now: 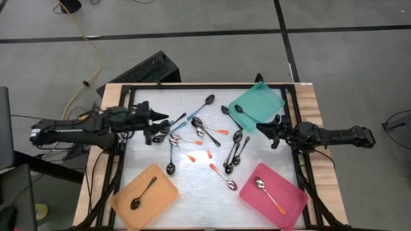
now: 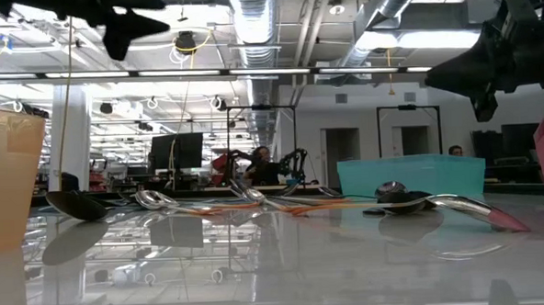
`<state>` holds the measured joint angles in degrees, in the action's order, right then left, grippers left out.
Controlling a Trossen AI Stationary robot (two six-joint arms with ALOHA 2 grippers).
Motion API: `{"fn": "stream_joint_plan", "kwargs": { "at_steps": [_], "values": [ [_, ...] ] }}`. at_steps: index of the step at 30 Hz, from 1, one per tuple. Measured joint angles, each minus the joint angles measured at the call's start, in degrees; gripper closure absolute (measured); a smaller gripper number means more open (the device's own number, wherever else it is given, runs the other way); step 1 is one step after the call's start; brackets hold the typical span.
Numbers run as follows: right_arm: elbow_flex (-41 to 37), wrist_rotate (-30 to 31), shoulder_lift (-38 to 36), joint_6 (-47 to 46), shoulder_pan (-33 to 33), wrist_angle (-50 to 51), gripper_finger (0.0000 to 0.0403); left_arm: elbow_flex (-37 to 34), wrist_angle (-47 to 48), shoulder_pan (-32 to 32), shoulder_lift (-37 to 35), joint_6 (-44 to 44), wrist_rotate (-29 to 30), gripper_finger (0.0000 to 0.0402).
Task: Sort silverware by color (type)
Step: Put the blue spoon into the blue bin
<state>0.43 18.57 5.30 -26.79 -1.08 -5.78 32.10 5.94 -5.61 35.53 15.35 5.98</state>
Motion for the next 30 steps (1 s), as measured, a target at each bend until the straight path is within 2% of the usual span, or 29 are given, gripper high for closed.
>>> {"fn": "stream_joint_plan", "kwargs": {
  "at_steps": [4,8,13,20,30],
  "values": [
    [0.00,0.00,0.00,-0.15,0.00,0.22,0.0322,1.54,0.39,-0.02,6.34,-4.35,1.13,0.0225],
    [0.00,0.00,0.00,-0.15,0.00,0.63,0.0322,3.10,0.44,-0.02,11.85,-5.88,4.70,0.0225],
    [0.00,0.00,0.00,-0.10,0.00,1.07,0.0322,5.91,1.22,-0.13,16.42,-8.24,5.24,0.0225],
    [0.00,0.00,0.00,0.26,0.00,1.30,0.0322,10.39,2.75,-1.41,18.76,-11.90,6.67,0.0225],
    [0.04,0.92,0.00,3.14,0.00,2.04,0.0322,10.68,4.08,-5.88,18.84,-14.27,6.45,0.0225]
  ]
}}
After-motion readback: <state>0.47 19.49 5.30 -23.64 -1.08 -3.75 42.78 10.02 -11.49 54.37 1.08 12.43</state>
